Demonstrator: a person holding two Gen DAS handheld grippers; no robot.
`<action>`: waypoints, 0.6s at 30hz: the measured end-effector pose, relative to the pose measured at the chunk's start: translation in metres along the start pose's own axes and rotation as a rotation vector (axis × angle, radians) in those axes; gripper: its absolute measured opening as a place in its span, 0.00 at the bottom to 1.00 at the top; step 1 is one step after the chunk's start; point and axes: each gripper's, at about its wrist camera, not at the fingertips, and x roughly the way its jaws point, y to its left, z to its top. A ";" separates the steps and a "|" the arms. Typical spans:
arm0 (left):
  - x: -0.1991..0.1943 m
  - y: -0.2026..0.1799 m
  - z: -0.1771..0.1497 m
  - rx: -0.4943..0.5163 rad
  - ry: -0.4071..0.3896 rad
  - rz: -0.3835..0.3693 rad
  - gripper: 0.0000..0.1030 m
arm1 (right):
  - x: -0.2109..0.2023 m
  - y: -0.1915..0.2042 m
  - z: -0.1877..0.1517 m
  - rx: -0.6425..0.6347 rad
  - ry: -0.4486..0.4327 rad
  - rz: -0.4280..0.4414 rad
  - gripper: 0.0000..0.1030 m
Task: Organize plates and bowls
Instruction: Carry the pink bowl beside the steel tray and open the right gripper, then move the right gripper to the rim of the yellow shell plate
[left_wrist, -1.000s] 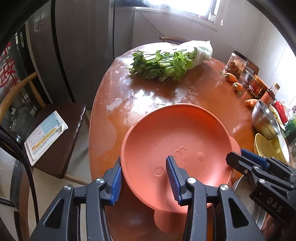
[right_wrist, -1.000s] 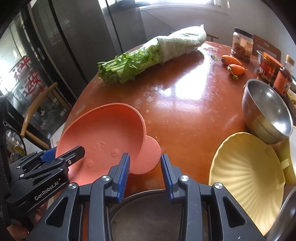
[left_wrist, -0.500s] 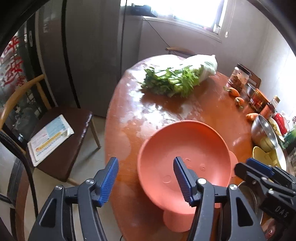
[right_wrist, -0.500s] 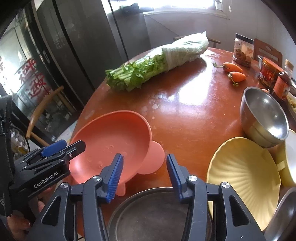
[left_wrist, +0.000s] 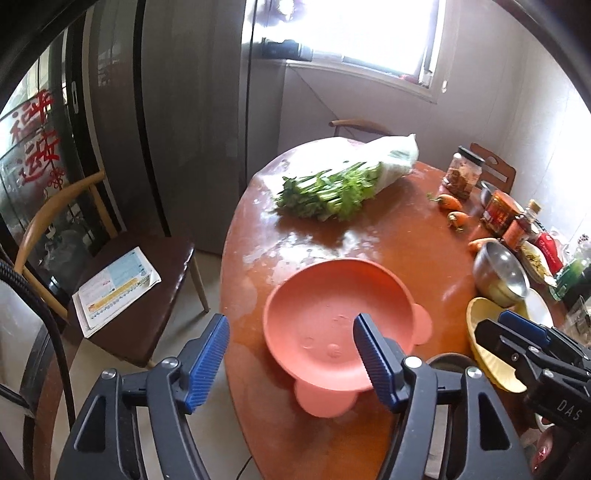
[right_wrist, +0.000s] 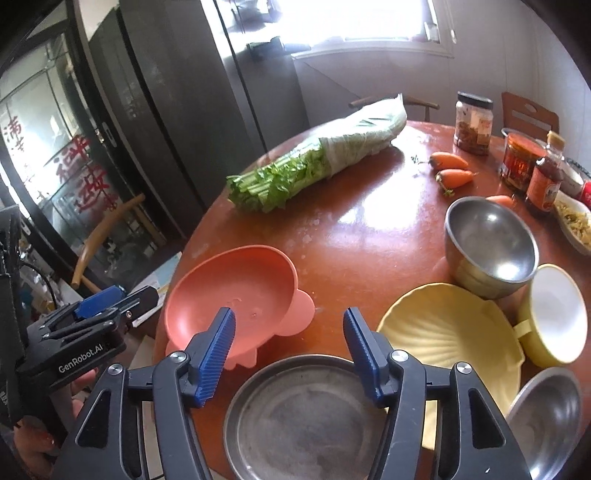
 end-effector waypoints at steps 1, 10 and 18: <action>-0.005 -0.005 -0.001 0.006 -0.005 -0.001 0.68 | -0.005 -0.001 -0.001 -0.002 -0.005 0.002 0.62; -0.034 -0.047 -0.010 0.057 -0.038 -0.029 0.69 | -0.054 -0.028 -0.011 0.002 -0.044 -0.018 0.66; -0.033 -0.087 -0.012 0.101 -0.021 -0.080 0.69 | -0.089 -0.082 -0.017 0.052 -0.041 -0.080 0.67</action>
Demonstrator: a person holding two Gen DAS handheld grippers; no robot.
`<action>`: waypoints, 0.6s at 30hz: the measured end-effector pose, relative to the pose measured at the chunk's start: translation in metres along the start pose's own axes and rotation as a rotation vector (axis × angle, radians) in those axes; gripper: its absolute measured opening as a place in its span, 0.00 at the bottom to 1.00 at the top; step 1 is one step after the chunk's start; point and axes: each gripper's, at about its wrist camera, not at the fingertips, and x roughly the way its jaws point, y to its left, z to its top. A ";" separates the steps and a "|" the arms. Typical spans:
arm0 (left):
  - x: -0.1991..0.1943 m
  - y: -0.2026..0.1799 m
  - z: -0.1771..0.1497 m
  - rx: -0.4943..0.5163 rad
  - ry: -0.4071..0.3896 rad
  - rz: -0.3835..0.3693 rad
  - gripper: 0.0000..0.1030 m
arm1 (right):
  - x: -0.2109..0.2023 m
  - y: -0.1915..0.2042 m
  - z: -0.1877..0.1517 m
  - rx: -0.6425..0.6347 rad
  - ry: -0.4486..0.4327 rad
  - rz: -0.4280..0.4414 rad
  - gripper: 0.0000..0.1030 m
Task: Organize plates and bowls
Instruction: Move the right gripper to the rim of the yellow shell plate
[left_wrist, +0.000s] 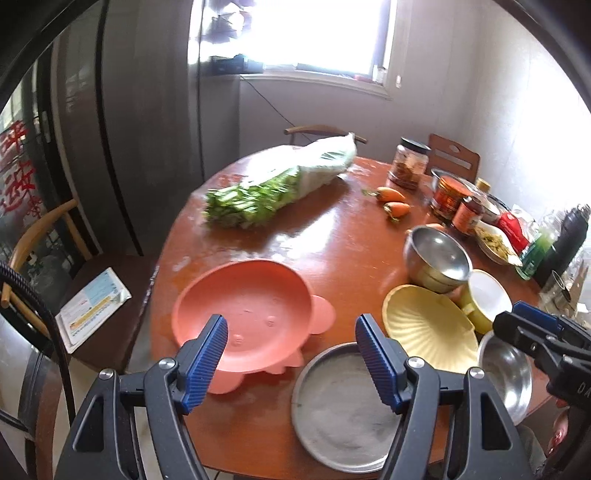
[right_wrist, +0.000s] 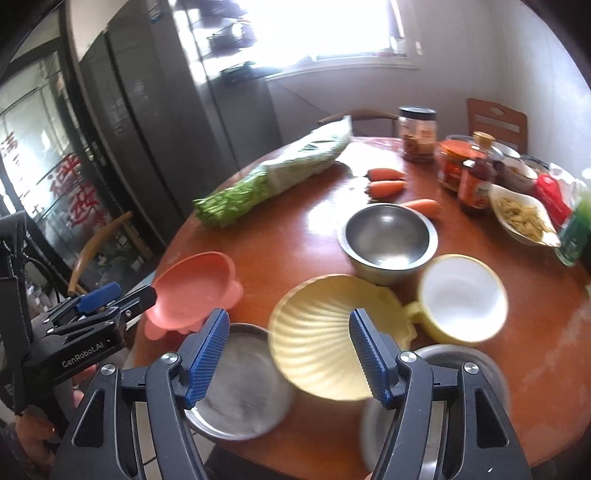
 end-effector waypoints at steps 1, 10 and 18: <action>0.002 -0.005 0.000 0.010 0.002 -0.005 0.69 | -0.002 -0.007 0.000 0.011 -0.001 0.000 0.67; 0.032 -0.059 0.006 0.107 0.068 -0.075 0.69 | -0.012 -0.062 -0.008 0.111 0.018 -0.032 0.67; 0.075 -0.082 0.008 0.144 0.148 -0.112 0.69 | 0.012 -0.085 -0.013 0.129 0.094 -0.072 0.67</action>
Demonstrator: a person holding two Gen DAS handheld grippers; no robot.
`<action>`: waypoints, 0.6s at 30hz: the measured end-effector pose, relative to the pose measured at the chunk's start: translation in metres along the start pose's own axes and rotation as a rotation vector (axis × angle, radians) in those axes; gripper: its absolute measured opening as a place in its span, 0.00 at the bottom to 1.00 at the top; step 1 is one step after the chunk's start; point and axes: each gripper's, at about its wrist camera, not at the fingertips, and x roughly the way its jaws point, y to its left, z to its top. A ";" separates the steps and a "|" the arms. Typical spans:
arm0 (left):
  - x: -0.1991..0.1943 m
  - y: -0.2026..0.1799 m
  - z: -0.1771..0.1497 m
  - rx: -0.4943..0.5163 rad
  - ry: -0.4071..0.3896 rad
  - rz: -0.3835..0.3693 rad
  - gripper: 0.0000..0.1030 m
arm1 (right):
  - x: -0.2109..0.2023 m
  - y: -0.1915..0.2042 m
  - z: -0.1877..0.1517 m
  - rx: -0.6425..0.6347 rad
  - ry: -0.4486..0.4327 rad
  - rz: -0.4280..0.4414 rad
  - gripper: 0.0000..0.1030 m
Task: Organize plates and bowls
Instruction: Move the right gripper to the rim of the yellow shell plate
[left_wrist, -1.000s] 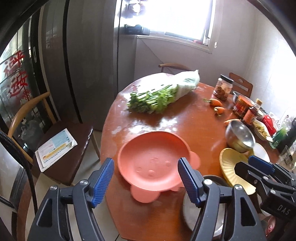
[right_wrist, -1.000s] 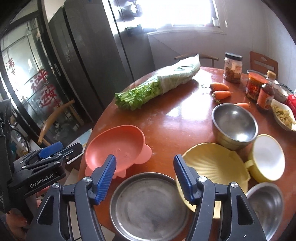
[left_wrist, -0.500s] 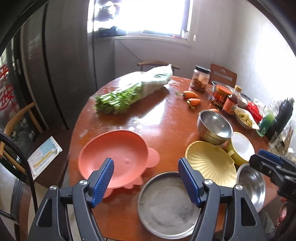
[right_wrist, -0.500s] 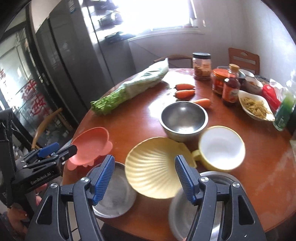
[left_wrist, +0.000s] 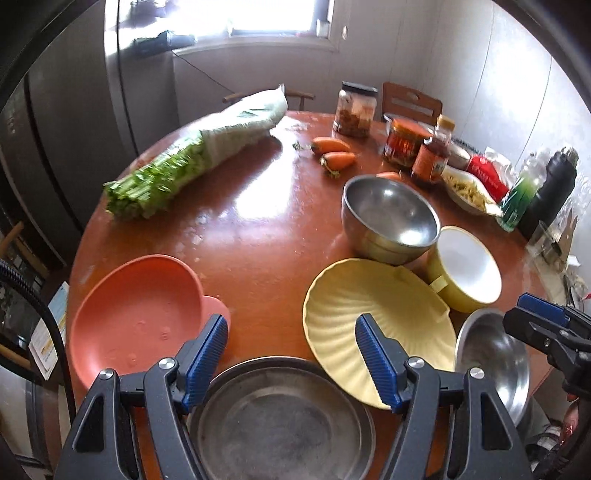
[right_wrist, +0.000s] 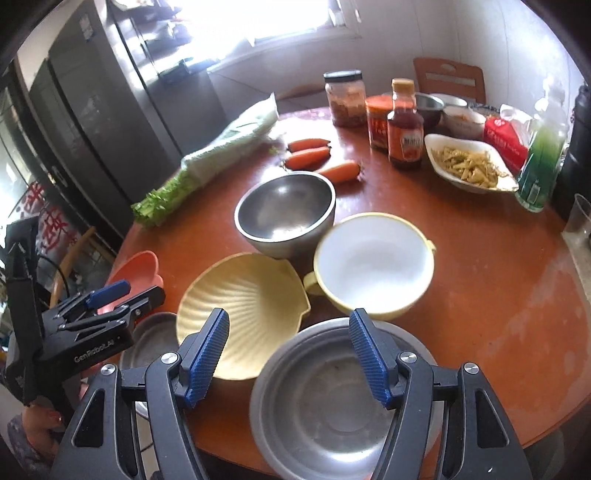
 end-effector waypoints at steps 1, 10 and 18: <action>0.004 0.000 0.001 0.003 0.006 -0.002 0.69 | 0.004 0.002 0.001 -0.009 0.005 -0.006 0.67; 0.033 0.001 0.001 0.028 0.058 -0.018 0.69 | 0.045 0.013 -0.003 -0.056 0.076 -0.058 0.67; 0.045 0.000 0.000 0.038 0.083 -0.035 0.69 | 0.060 0.019 0.001 -0.101 0.084 -0.123 0.65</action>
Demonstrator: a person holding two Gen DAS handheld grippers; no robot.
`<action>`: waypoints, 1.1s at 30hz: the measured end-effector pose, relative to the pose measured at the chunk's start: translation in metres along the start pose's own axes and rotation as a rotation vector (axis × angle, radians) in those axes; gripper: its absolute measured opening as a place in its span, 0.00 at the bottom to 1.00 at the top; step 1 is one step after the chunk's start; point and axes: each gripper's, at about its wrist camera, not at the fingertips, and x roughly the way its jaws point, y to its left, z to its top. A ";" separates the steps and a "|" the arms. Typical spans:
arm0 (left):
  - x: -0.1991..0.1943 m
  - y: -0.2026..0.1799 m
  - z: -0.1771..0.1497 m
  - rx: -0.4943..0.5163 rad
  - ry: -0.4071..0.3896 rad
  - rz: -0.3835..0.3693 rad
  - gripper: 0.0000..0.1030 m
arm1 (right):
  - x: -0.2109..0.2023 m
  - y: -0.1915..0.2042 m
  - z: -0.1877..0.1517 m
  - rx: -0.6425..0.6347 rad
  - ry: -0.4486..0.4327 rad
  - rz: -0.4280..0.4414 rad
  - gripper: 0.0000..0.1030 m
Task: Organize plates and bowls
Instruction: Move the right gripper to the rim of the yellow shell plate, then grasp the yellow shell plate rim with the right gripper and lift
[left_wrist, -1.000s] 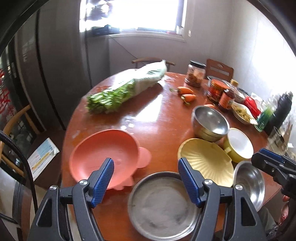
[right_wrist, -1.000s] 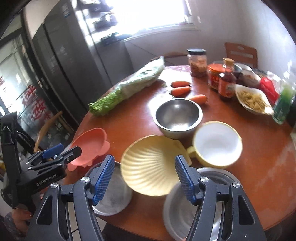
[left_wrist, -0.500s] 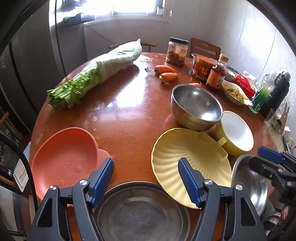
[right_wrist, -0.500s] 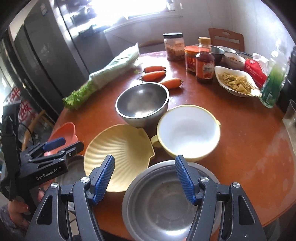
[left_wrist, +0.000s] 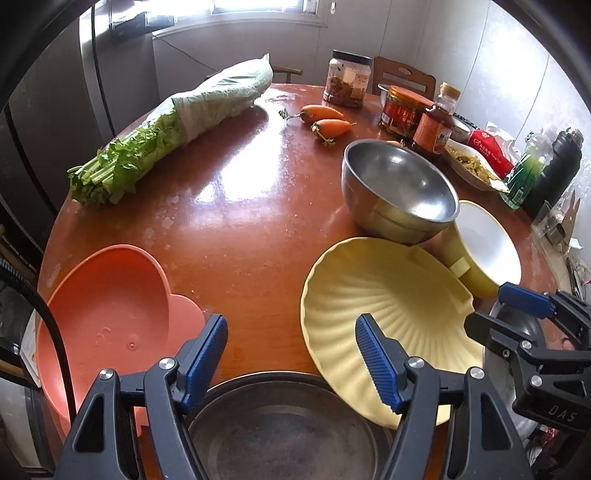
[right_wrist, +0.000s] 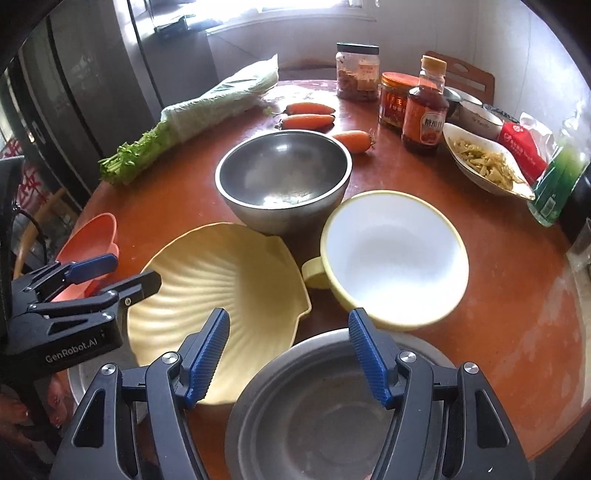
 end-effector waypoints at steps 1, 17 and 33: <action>0.001 -0.001 0.000 0.007 0.001 -0.003 0.69 | 0.001 0.001 0.001 -0.006 0.000 -0.007 0.64; 0.018 0.008 0.002 0.015 0.040 -0.019 0.47 | 0.038 0.022 0.009 -0.090 0.047 -0.054 0.41; 0.006 0.030 0.012 -0.048 0.022 -0.071 0.20 | 0.025 0.035 0.015 -0.054 0.000 0.079 0.29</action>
